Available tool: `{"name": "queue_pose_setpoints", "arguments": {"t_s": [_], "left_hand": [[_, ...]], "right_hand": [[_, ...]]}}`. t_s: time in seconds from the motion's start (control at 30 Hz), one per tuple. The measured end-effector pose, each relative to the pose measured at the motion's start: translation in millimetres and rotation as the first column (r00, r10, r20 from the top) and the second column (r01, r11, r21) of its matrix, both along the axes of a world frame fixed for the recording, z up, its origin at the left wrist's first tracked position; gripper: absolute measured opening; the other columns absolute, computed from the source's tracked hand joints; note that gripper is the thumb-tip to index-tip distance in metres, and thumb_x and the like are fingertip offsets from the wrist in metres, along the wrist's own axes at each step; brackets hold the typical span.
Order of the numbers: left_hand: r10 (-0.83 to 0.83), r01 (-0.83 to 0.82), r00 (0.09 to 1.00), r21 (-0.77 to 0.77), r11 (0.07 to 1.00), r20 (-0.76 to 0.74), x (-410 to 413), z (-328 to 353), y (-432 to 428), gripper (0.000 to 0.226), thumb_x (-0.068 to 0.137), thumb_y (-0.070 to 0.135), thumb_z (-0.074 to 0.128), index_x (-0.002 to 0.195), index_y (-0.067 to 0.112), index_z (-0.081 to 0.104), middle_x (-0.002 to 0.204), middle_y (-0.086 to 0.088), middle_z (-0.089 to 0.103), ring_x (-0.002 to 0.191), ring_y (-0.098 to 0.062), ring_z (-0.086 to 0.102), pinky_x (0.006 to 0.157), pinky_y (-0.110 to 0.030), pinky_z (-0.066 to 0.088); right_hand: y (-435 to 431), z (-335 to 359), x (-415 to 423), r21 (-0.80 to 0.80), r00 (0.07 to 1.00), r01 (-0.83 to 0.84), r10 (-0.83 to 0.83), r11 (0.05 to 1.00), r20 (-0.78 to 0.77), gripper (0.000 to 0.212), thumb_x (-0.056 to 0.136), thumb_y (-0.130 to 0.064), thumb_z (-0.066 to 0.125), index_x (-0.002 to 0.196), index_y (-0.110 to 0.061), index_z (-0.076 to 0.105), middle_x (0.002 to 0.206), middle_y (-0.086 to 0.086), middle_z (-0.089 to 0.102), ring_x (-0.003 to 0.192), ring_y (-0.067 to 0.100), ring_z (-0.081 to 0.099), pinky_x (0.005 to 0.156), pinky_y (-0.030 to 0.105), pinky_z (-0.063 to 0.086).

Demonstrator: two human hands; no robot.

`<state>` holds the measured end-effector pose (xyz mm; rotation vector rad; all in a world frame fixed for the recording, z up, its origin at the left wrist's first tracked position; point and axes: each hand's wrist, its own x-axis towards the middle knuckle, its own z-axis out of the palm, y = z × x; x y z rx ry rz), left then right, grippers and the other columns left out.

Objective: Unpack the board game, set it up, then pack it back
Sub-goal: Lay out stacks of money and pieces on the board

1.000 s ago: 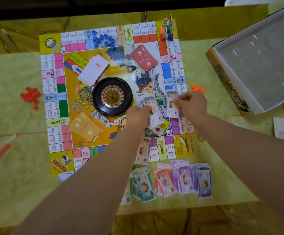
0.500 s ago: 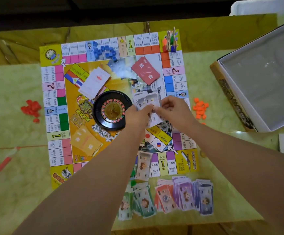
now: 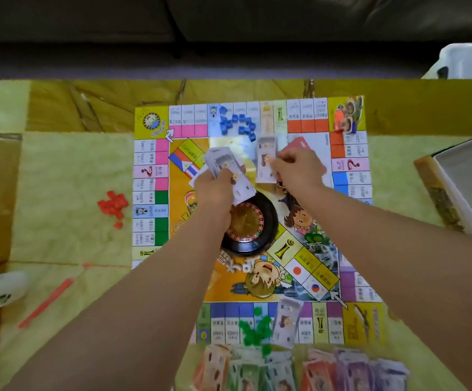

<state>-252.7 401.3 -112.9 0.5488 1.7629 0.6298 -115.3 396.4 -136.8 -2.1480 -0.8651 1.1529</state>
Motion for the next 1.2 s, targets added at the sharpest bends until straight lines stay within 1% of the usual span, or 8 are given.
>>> {"name": "queue_pose_setpoints", "arguments": {"t_s": [0.13,0.23,0.33,0.53,0.77,0.9,0.97,1.2], "left_hand": [[0.012,-0.011,0.999,-0.015,1.0,0.038,-9.0,-6.8,12.3,0.028,0.088,0.002,0.054,0.068,0.014,0.038,0.065,-0.01,0.039,0.067,-0.022,0.039,0.055,-0.031,0.03],[0.027,-0.025,0.997,-0.023,0.999,0.072,-12.4,-7.6,15.3,0.012,0.086,0.001,0.055,0.08,0.008,0.048,0.077,-0.015,0.047,0.071,-0.025,0.045,0.061,-0.036,0.036],[0.02,-0.018,0.993,-0.018,1.0,0.116,-15.1,-10.7,15.2,0.015,0.086,0.001,0.057,0.074,0.01,0.054,0.081,-0.017,0.054,0.073,-0.026,0.052,0.066,-0.039,0.043],[0.065,-0.066,0.979,-0.001,0.998,0.195,-23.2,-7.3,10.1,0.007,0.089,0.004,0.064,0.095,0.007,0.064,0.091,-0.018,0.069,0.084,-0.034,0.068,0.08,-0.05,0.057],[0.145,-0.134,0.974,-0.074,0.988,0.175,-63.9,4.9,-3.0,0.006,0.079,0.012,0.056,0.074,0.01,0.055,0.07,-0.012,0.054,0.071,-0.026,0.053,0.066,-0.039,0.043],[0.293,-0.288,0.955,-0.101,0.952,0.044,-106.5,-0.6,-18.7,0.026,0.089,0.005,0.048,0.066,0.012,0.037,0.053,-0.003,0.029,0.039,-0.014,0.032,0.041,-0.015,0.025],[0.331,-0.332,0.943,-0.057,0.942,-0.014,-133.7,-6.3,-27.3,0.026,0.093,0.007,0.046,0.068,0.011,0.038,0.057,-0.003,0.029,0.04,-0.013,0.028,0.032,-0.015,0.02],[0.401,-0.379,0.909,-0.175,0.909,0.113,-210.5,-16.0,-51.8,0.014,0.07,0.022,0.053,0.075,0.009,0.05,0.075,-0.01,0.056,0.073,-0.024,0.051,0.071,-0.038,0.043]], "right_hand": [[22.4,-11.1,-5.7,-0.068,0.987,0.019,-0.008,0.998,0.162,0.021,0.089,-0.016,0.064,0.11,-0.014,0.063,0.103,0.0,0.065,0.091,0.012,0.057,0.058,0.007,0.035],[25.8,-18.2,-7.3,-0.068,0.971,0.016,0.001,0.998,0.24,0.027,0.087,-0.011,0.064,0.112,-0.008,0.056,0.105,0.004,0.059,0.093,0.019,0.055,0.07,0.022,0.036],[22.1,-17.2,-8.6,-0.033,0.962,-0.001,0.01,0.999,0.272,0.027,0.087,-0.014,0.065,0.109,-0.009,0.051,0.093,0.0,0.053,0.075,0.012,0.048,0.057,0.023,0.032],[11.3,-5.1,-37.3,0.107,0.962,-0.217,0.231,0.97,-0.144,0.022,0.085,-0.035,0.071,0.091,-0.015,0.062,0.075,-0.003,0.058,0.063,0.005,0.056,0.065,0.023,0.05],[7.0,6.5,-75.1,0.143,0.953,-0.251,0.27,0.957,-0.135,0.016,0.083,-0.021,0.075,0.085,-0.009,0.065,0.074,0.0,0.061,0.06,0.007,0.054,0.061,0.019,0.047],[7.9,3.3,-110.8,0.075,0.942,-0.256,0.266,0.964,-0.203,0.015,0.085,-0.023,0.074,0.079,-0.018,0.062,0.07,-0.001,0.058,0.058,0.011,0.052,0.06,0.027,0.047],[9.4,1.0,-135.3,0.036,0.929,-0.277,0.278,0.96,-0.243,0.016,0.083,-0.022,0.075,0.077,-0.02,0.061,0.069,-0.002,0.057,0.056,0.01,0.051,0.059,0.026,0.044],[-1.1,-22.2,-219.2,-0.021,0.931,-0.336,0.329,0.942,-0.158,0.024,0.081,-0.015,0.075,0.073,-0.021,0.054,0.071,-0.002,0.058,0.068,0.017,0.059,0.062,0.029,0.049]]}}
